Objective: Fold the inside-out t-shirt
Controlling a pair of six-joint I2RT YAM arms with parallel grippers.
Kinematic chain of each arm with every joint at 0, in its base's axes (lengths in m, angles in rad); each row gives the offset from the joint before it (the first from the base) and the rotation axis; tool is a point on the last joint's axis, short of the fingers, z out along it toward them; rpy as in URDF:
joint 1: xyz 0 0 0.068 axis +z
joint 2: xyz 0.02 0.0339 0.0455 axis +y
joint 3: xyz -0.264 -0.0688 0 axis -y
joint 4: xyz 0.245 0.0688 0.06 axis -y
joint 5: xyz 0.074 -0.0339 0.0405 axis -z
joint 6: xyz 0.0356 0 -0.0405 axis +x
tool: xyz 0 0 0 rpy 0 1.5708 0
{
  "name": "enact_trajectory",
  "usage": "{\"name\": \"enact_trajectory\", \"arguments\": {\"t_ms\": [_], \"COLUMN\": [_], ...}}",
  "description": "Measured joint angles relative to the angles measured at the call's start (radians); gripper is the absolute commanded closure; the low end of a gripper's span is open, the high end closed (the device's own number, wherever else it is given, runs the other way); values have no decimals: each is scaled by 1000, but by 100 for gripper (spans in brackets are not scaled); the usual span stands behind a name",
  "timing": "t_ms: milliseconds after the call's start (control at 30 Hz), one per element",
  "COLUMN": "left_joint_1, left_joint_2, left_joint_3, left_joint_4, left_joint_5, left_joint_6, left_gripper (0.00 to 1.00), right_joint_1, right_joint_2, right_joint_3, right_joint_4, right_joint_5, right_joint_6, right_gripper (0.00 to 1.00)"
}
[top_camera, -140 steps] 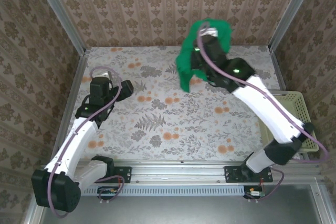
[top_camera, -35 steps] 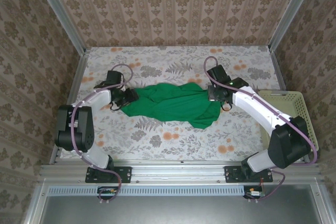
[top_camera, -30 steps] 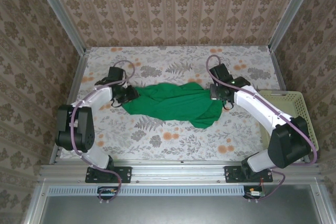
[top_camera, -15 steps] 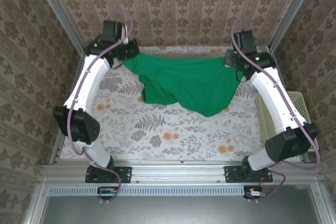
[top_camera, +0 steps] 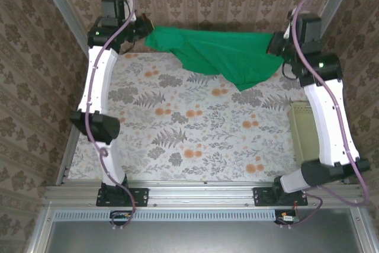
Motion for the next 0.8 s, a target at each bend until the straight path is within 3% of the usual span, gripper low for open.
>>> {"name": "enact_trajectory", "arguments": {"t_ms": [167,367,400,467,567,700,800], "left_joint_1": [-2,6,4,-3,-3,4,4], "left_joint_2": [-246,-382,-388,-392,-406,-444,-475], "left_joint_3": [-451,-923,-992,-1127,-1284,-1359,-1360], "left_joint_4": [128,231,235,235,238,238,262], "left_joint_5": [-35,-101,-122,-161,-183,-190,-189], "left_joint_6": [0,-12,-13,-20,-28,-31,-31], "left_gripper": [100,100,100,100,100,100,100], "right_joint_1": [150,272,293,340,378,359,311], "right_joint_2": [-119,-53,-32,15,71,119,206], "right_joint_3": [-319,-671,-718,-789,-799,-679,-497], "right_joint_4": [32,97,107,118,122,110,121], "right_joint_5": [-7,-61,-70,-90,-88,-48,-29], "right_joint_6": [6,100,123,163,190,167,136], "right_gripper": [100,97,89,63,35,26,25]}}
